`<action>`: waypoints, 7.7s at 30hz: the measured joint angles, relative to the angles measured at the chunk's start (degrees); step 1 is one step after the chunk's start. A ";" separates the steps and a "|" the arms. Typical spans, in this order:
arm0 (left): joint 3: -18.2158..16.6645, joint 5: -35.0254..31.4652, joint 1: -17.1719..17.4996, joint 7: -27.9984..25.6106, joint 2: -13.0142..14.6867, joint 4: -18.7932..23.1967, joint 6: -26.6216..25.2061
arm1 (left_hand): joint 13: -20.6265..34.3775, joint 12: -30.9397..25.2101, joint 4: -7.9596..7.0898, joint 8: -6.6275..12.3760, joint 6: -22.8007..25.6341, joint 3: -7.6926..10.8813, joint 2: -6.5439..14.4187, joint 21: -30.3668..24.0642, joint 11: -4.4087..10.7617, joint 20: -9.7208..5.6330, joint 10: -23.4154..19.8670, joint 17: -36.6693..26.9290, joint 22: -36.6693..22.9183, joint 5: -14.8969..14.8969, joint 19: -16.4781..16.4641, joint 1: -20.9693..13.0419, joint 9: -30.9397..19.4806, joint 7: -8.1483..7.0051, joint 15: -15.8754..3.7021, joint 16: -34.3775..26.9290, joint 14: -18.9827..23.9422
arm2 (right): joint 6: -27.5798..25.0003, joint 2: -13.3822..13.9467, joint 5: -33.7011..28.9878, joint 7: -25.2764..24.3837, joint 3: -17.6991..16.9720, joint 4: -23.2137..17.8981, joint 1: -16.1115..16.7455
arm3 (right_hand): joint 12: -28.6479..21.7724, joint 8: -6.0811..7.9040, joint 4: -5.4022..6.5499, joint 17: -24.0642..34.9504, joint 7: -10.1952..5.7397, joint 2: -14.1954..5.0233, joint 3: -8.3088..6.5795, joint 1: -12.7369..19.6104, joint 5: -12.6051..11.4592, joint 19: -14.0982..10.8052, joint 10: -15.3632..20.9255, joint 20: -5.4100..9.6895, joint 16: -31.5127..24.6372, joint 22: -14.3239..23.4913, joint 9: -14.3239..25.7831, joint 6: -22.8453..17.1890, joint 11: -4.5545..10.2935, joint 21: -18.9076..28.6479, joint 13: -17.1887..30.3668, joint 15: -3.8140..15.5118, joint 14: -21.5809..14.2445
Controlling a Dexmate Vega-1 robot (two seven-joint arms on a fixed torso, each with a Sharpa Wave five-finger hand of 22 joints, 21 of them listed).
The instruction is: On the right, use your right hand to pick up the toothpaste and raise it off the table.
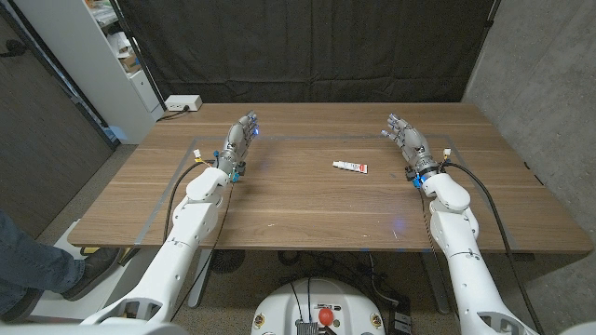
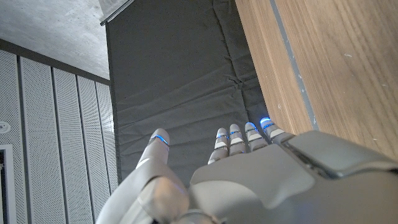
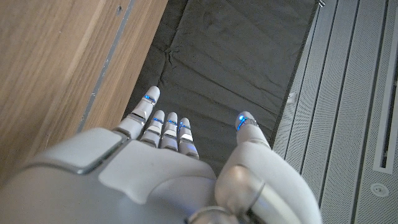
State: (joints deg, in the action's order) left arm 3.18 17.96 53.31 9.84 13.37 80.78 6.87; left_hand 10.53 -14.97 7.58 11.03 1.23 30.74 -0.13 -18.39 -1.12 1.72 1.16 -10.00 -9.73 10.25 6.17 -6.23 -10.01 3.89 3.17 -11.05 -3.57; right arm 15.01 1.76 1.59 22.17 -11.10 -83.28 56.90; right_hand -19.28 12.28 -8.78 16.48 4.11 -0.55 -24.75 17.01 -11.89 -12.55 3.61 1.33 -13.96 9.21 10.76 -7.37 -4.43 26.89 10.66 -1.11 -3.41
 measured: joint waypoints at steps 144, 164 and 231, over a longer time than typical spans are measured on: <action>-1.10 -0.11 -3.89 3.41 -1.17 -5.64 1.73 | 0.26 1.33 0.39 0.00 2.36 0.07 1.74 3.59 -0.72 -1.82 -3.39 0.02 -0.28 0.00 -1.64 -1.73 0.01 0.51 -0.13 0.33 0.53 | 13.53 7.26 -39.35 -18.91 7.78 -11.06 5.61 | 3.97 -0.19 -0.53 -2.65 -1.75 -0.20 0.57 7.34 0.23 -0.48 5.40 -1.54 0.05 0.26 0.02 -3.60 0.25 -6.83 0.13 0.95 -1.96; -1.31 0.29 -3.56 3.52 -1.42 -5.91 2.07 | 0.26 1.33 0.38 0.00 2.68 0.07 1.74 4.00 -1.23 -1.19 -3.89 0.02 -0.27 0.00 -1.63 -1.73 0.01 0.82 0.17 0.33 0.83 | 12.63 8.47 -41.17 -18.61 8.85 -13.08 6.14 | 3.97 0.24 -0.05 -3.45 -3.05 0.04 1.04 8.10 0.23 3.26 7.14 -3.98 0.05 0.12 0.32 -5.73 1.05 -10.16 0.42 1.53 -2.96; -1.20 -0.21 -6.12 5.13 -1.93 -9.41 2.71 | 0.54 1.69 0.63 0.00 3.28 -0.18 2.26 5.10 -1.23 -0.78 -4.51 0.02 -0.26 -0.29 -2.05 -2.26 0.01 0.82 0.51 0.32 1.17 | 0.49 11.31 -55.37 -20.66 15.73 -19.84 7.50 | 4.88 1.26 -1.04 -5.29 -3.88 5.56 0.85 16.44 -1.65 1.23 18.34 -9.62 0.72 0.27 0.18 -14.38 1.75 -14.82 0.27 -1.14 -7.48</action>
State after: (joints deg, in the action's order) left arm 1.98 17.75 47.20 14.96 11.44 71.38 9.58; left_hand 11.07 -13.29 8.22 11.03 4.51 30.56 2.13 -13.29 -2.35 0.95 -3.35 -9.98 -10.00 9.97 4.12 -8.48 -10.00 4.71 3.68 -10.73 -2.40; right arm 15.50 13.07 -53.78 1.51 4.63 -103.12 64.40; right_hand -14.40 13.54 -9.81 11.19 0.23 5.02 -23.90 33.45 -13.54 -11.32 21.96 -8.29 -13.24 9.48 10.94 -21.74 -2.68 12.07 10.93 -2.25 -10.89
